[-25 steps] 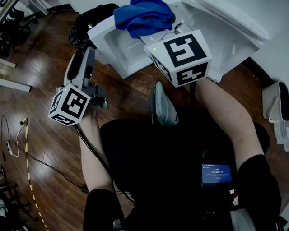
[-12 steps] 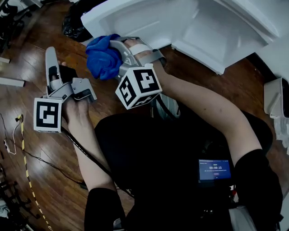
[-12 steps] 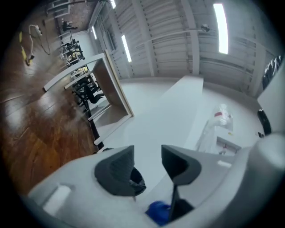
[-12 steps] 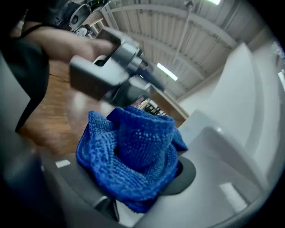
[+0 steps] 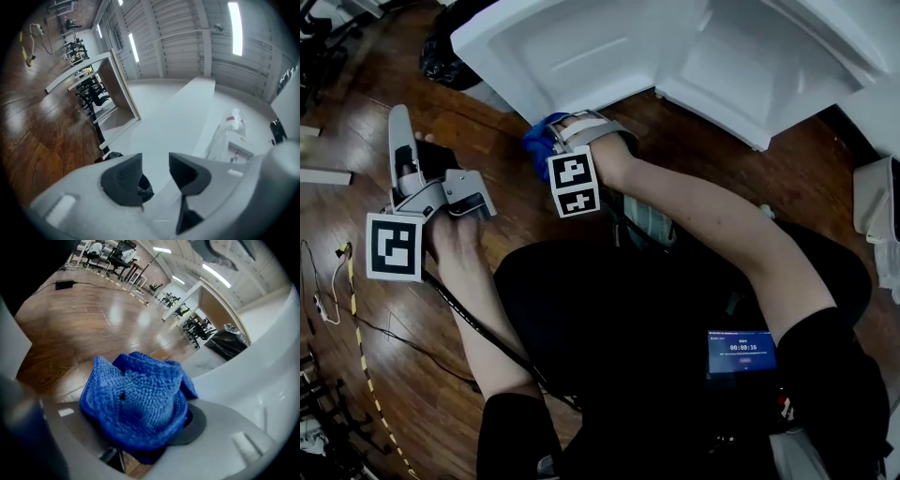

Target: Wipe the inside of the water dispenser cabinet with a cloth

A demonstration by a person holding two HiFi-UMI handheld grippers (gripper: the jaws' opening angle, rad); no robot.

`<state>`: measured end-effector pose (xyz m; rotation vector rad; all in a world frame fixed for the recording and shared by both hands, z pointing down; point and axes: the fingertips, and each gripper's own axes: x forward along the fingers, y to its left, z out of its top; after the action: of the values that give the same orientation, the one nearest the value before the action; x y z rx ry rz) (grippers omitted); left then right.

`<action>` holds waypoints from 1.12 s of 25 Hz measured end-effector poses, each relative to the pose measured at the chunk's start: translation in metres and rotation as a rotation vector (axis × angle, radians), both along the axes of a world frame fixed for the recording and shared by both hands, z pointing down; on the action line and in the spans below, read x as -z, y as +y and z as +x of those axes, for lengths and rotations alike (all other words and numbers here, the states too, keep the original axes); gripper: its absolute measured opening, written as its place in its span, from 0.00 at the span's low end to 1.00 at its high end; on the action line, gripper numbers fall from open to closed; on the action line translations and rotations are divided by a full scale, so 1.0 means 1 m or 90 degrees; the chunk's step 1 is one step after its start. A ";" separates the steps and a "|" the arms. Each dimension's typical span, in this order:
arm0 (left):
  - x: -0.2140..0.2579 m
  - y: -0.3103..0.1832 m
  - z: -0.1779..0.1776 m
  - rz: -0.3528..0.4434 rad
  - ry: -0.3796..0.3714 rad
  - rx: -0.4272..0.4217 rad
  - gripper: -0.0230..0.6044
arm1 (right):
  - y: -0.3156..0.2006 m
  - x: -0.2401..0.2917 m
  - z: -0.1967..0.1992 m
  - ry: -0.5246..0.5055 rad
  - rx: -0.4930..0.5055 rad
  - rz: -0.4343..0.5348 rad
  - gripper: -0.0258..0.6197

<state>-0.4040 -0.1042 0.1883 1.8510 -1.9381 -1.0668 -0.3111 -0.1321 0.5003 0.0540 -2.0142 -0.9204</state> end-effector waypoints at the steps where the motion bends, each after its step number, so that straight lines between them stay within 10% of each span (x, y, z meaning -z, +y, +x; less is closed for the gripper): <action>1: -0.001 0.000 0.000 -0.001 0.000 0.001 0.32 | -0.001 -0.005 -0.001 0.018 0.002 0.003 0.38; 9: -0.008 -0.001 -0.003 -0.018 0.002 0.001 0.31 | -0.032 -0.011 0.026 0.109 -0.043 0.008 0.37; 16: -0.013 -0.004 0.001 -0.036 -0.003 -0.007 0.31 | -0.117 -0.015 0.132 0.102 -0.240 -0.070 0.37; 28: -0.026 -0.018 0.031 -0.112 -0.101 -0.060 0.29 | -0.147 0.003 0.231 0.025 -0.362 -0.049 0.38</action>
<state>-0.3727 -0.1224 0.2146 1.9581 -1.9366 -0.7161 -0.0805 -0.2792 0.4971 0.5329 -1.8448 -0.4755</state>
